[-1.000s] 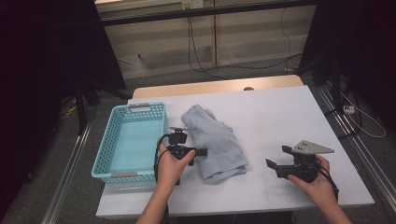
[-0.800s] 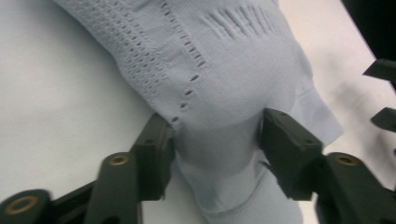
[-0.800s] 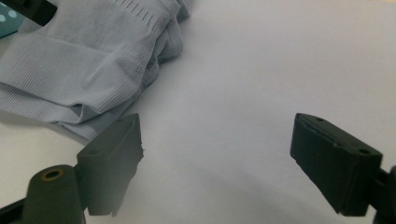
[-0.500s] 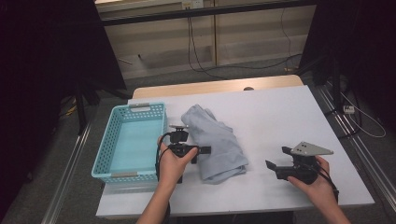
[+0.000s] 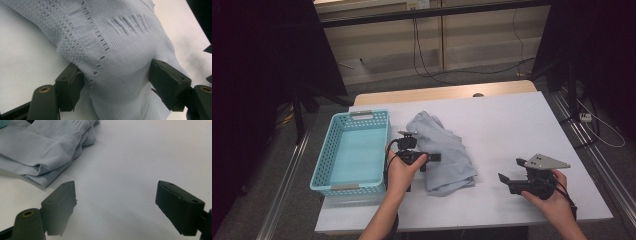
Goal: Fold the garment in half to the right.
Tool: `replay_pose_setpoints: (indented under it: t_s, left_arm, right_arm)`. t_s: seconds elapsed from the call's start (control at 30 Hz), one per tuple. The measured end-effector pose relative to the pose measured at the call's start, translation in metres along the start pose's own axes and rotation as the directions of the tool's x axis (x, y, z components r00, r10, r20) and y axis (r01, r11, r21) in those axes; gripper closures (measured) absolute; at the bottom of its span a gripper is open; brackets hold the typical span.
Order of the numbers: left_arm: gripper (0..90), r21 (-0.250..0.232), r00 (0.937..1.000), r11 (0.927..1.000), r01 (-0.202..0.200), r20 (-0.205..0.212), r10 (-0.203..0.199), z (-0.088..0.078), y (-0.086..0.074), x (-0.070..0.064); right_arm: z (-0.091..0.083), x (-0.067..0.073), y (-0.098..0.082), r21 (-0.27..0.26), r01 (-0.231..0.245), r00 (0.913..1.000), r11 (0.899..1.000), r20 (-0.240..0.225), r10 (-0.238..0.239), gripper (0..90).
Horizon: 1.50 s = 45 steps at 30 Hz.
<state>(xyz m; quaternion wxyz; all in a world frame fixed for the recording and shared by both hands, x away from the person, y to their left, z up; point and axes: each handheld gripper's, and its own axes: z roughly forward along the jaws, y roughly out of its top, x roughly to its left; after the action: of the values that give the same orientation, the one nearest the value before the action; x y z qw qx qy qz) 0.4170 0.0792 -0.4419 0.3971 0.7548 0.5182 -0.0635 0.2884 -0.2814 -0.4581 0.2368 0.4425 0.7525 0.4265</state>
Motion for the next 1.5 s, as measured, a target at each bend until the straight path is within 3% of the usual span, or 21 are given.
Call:
replay_pose_setpoints:
  t_s: [0.2,0.53,0.83,1.0,1.2,1.5]
  left_arm:
    - [30.5,0.019,0.9993,0.9991,0.038,0.002,-0.038,0.011,-0.003,0.009]
    - [40.8,0.025,0.9989,0.9987,0.045,-0.015,-0.045,0.017,-0.002,0.002]
    - [60.1,0.024,0.9968,0.9967,0.078,-0.017,-0.078,0.023,0.0,-0.001]
    - [71.2,0.048,0.9978,0.9968,0.064,-0.018,-0.064,0.021,0.004,-0.004]
    - [72.1,0.078,0.9965,0.9936,0.082,0.006,-0.083,0.014,0.012,-0.005]
    - [71.8,0.127,0.9979,0.99,0.06,-0.031,-0.057,0.003,0.024,-0.009]
  right_arm:
    - [0.0,0.0,0.0,-0.001,-0.003,1.0,1.0,-0.003,0.003,16.9]
    - [0.0,-0.002,0.002,-0.012,-0.011,0.9999,1.0,-0.007,0.01,17.0]
    - [0.001,-0.002,0.003,-0.02,-0.025,0.9996,0.999,-0.014,0.025,16.5]
    - [0.0,-0.003,0.002,-0.025,-0.031,0.9994,0.999,-0.015,0.031,16.2]
    - [-0.003,-0.005,0.001,-0.027,-0.041,0.999,0.999,-0.018,0.04,15.9]
    - [-0.004,-0.004,0.002,-0.037,-0.047,0.9985,0.998,-0.029,0.046,14.3]
